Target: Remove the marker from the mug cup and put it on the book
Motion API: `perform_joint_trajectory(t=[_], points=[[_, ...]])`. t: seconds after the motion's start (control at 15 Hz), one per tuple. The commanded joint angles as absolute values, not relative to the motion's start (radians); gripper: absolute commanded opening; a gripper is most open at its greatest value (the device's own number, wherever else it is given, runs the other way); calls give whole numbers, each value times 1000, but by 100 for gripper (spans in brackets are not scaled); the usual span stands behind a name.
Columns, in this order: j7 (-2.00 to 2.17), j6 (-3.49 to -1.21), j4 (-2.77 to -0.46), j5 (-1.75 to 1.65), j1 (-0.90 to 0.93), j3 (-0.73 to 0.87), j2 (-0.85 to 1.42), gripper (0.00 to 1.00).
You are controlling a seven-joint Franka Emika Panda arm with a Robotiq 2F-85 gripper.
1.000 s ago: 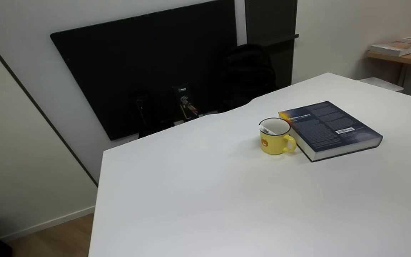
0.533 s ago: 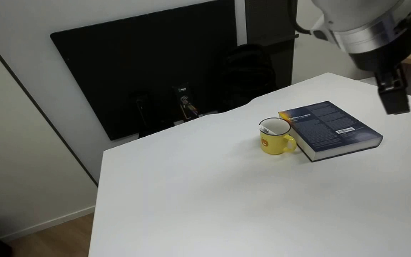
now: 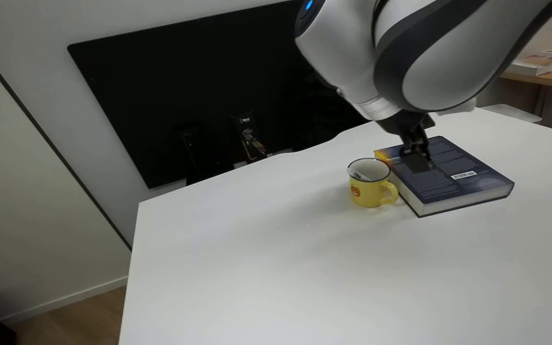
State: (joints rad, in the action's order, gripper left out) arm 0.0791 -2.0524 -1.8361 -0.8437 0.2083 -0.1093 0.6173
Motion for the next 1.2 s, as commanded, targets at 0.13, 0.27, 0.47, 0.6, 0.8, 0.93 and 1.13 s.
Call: perform_joint_trajectory(t=[0.13,0.27,0.47,0.6,0.8,0.93,1.13], points=[[56,-2000,-1515,-811,283,-99,841,100],[41,-1992,-1440,-800,309,-98,894,100],[20,-1978,-1348,-791,339,-92,962,100],[2,-1965,-1297,-781,352,-85,1003,100],[-24,-1948,-1226,-771,363,-70,1056,100],[-43,-1941,-1184,-762,368,-60,1087,100],[-67,-1927,-1129,-753,373,-51,1126,100]])
